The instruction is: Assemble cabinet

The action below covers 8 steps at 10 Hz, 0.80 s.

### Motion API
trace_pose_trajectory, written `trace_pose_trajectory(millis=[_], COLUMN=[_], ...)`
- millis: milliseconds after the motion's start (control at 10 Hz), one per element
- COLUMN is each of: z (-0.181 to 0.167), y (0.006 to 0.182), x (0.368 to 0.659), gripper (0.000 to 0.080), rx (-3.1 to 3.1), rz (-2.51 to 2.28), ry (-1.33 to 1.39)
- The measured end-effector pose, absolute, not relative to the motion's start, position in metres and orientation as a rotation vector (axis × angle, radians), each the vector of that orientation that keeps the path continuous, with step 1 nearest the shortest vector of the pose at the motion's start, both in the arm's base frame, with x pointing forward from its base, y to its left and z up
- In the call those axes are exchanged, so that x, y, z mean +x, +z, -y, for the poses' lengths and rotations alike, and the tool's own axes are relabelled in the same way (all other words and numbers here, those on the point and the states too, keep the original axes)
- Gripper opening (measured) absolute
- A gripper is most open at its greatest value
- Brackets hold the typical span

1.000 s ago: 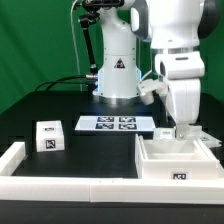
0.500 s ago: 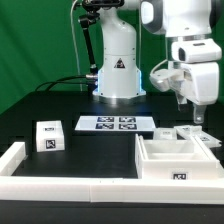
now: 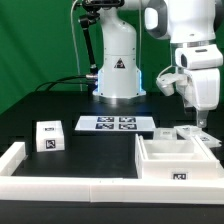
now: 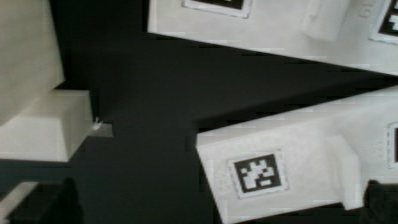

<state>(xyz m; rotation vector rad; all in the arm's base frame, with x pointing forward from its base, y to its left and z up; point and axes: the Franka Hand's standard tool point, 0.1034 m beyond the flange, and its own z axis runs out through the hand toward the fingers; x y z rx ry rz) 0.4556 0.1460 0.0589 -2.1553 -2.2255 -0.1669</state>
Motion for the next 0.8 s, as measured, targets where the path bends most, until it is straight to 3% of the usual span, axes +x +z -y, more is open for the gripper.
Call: trace_pose_trajectory(millis=[200,800], z=[-0.152,-0.165], y=[0.055,0.021], x=[0.448,0.41], gripper=[0.0797,0.0797], rx=[-2.064,-1.977], rz=[2.333,2.352], ry=[-0.246,-0.26])
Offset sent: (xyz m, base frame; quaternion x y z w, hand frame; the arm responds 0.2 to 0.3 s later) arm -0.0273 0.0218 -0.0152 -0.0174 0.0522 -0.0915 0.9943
